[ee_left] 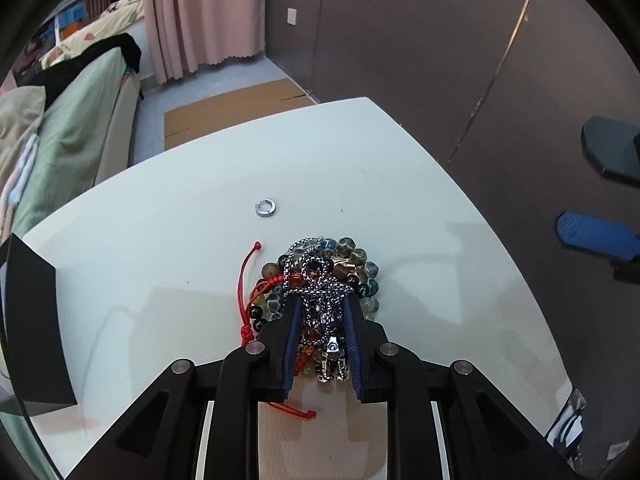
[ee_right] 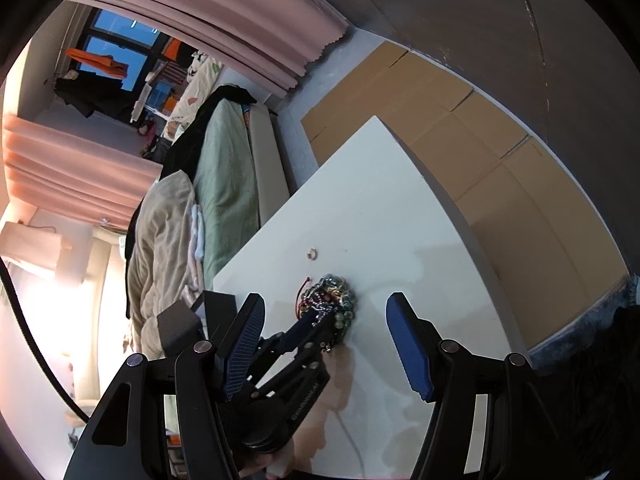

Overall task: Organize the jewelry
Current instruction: 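Lift the metal chain bracelet out of the pile with the left gripper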

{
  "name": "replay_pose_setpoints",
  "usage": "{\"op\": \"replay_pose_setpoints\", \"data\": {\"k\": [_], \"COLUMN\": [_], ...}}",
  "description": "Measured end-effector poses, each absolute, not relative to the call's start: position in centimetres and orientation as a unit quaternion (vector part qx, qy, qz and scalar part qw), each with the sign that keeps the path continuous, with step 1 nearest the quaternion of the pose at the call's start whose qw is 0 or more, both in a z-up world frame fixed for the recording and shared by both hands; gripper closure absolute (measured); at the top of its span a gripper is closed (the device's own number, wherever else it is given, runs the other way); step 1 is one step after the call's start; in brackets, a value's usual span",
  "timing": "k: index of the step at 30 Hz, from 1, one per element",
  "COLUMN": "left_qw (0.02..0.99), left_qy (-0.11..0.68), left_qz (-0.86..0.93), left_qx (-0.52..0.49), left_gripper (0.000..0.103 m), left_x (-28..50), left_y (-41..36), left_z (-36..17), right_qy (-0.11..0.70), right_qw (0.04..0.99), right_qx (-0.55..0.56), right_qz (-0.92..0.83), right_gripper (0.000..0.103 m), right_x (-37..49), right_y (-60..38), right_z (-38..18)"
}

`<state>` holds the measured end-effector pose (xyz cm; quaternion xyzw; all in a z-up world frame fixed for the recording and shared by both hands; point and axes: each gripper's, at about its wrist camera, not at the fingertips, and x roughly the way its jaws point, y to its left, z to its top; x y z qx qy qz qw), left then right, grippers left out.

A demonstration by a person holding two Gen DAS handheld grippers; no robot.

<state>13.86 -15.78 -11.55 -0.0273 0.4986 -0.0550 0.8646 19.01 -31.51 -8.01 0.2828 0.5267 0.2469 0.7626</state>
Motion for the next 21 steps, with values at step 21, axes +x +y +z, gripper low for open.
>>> {"op": "replay_pose_setpoints", "data": {"k": [21], "left_qw": [0.893], "left_qy": [0.431], "left_qz": [-0.070], "left_qx": [-0.110], "left_gripper": [0.090], "left_x": [11.0], "left_y": [-11.1], "left_z": [-5.4], "right_qy": [0.544], "right_qw": [0.764], "right_qx": [0.249], "right_qz": [0.241], "right_gripper": [0.039], "right_x": [18.8], "right_y": [-29.7], "right_z": [-8.9]}}
